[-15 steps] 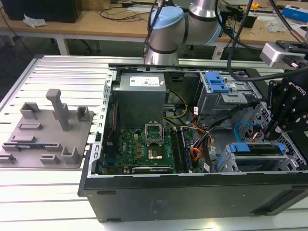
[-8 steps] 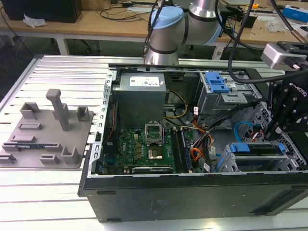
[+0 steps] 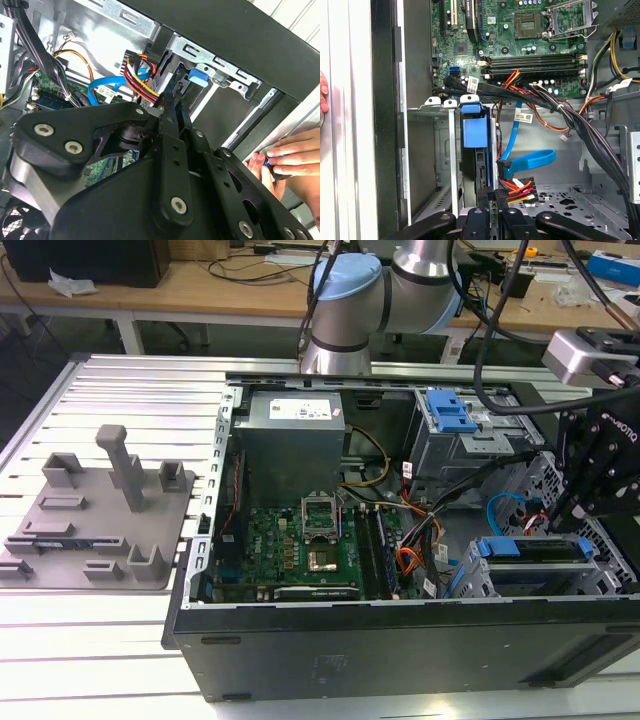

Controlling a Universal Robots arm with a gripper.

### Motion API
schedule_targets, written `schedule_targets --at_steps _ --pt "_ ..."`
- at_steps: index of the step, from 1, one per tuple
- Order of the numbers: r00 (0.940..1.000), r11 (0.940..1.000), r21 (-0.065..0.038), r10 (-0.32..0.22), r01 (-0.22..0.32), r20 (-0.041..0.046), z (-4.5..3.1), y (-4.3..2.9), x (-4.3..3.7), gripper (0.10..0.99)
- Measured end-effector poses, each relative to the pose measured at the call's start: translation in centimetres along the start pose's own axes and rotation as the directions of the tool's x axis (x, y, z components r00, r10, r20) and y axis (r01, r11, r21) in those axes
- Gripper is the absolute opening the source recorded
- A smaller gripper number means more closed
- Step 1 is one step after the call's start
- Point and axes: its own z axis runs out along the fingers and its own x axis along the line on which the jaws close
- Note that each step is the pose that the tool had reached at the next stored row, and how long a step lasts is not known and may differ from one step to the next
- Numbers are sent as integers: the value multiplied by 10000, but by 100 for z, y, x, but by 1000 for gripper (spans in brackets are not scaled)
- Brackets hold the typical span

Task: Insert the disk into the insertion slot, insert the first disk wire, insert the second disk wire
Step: 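Insert the first disk wire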

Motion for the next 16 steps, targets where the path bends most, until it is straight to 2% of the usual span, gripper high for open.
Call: schedule_targets --at_steps 4,10,13,16 --pt "10000 10000 -1 -1 1 2 3 -2 21 165" --pt "10000 10000 -3 -2 2 61 7 -3 63 165" --pt "9999 10000 -7 -5 5 143 8 -3 71 165" --pt "9996 10000 -13 -10 10 270 9 -4 79 165"
